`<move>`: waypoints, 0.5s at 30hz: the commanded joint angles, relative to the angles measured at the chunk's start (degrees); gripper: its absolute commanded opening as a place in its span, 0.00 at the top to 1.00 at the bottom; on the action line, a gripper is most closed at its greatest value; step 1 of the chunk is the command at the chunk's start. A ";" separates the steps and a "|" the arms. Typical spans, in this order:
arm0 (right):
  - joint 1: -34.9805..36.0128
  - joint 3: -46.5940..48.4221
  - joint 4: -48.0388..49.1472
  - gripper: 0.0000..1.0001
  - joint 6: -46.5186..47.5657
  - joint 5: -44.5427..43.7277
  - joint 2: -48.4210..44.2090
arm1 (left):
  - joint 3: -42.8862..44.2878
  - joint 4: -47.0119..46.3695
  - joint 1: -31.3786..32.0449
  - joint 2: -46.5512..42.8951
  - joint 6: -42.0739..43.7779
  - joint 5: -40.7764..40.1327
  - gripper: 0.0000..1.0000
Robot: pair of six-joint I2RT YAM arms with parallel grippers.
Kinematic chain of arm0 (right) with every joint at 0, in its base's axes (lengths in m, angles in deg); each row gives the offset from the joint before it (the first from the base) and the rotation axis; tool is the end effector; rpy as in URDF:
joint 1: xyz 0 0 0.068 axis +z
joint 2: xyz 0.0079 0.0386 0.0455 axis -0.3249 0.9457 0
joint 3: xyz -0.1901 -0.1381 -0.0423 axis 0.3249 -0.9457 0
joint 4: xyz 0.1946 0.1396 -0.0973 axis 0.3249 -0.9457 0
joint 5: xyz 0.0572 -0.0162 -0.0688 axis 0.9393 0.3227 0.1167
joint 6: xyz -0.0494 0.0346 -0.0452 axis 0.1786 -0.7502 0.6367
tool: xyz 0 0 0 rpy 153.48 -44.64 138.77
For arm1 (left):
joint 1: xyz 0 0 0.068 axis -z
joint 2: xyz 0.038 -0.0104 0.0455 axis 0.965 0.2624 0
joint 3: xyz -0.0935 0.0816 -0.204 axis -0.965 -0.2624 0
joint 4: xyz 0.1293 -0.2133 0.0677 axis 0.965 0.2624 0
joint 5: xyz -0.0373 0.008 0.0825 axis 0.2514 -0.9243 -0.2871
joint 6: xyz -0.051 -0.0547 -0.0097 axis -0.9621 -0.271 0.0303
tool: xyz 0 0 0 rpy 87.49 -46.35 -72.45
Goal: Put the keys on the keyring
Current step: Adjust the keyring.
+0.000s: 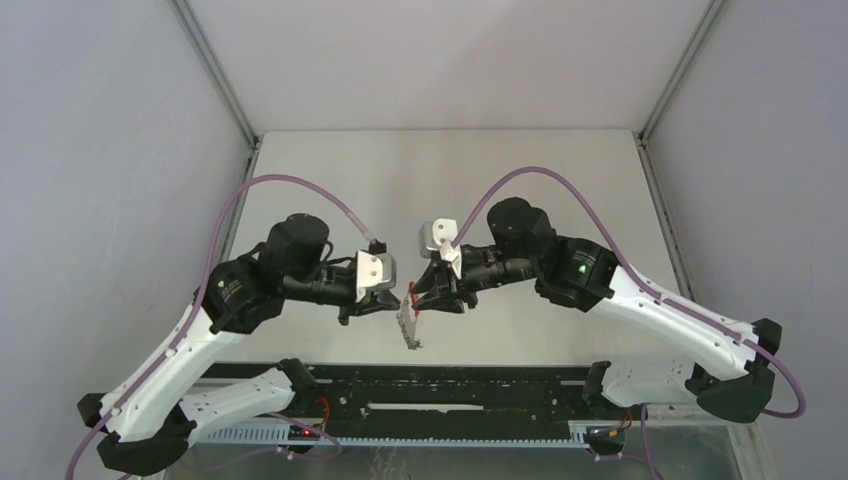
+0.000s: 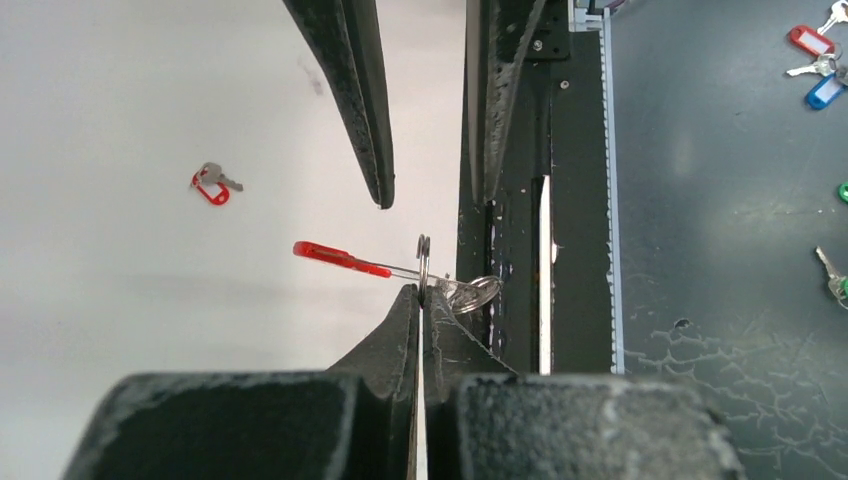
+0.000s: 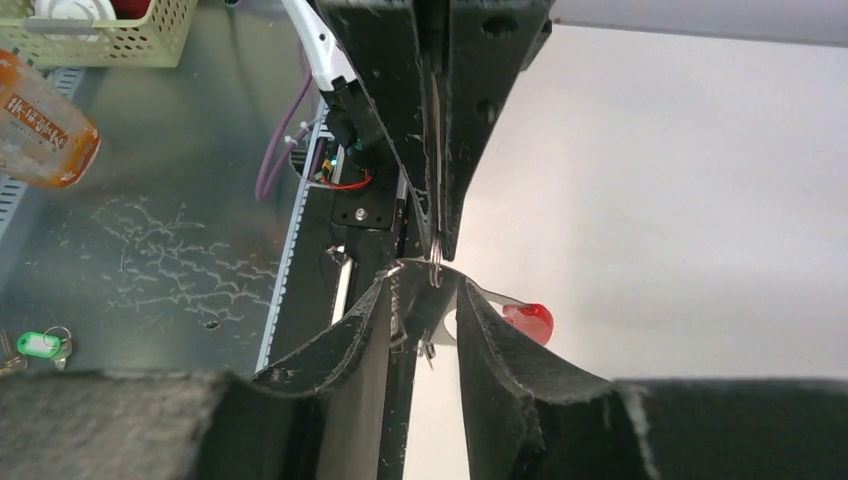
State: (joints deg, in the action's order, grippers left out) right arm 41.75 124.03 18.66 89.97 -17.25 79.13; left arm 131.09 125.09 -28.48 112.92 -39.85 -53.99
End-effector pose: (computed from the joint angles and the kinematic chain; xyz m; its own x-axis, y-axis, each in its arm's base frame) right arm 0.1104 0.2673 0.3761 0.1049 -0.2743 -0.9559 -0.9907 -0.1127 -0.0764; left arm 0.1016 -0.1580 0.3570 0.0120 0.4595 -0.8881 0.9975 0.0562 0.0425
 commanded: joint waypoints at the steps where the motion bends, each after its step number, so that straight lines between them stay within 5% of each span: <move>1: -0.41 -0.12 2.34 0.64 0.37 0.28 0.00 | 6.25 5.49 -0.17 1.19 3.89 -0.68 1.00; 15: 1.66 -5.32 13.87 0.64 -3.13 -4.51 -0.96 | 11.44 10.17 1.70 5.79 2.73 -4.84 1.00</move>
State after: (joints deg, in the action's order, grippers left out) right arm 42.93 118.72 27.46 87.89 -19.98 79.61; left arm 138.76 134.36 -27.54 118.01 -37.10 -57.60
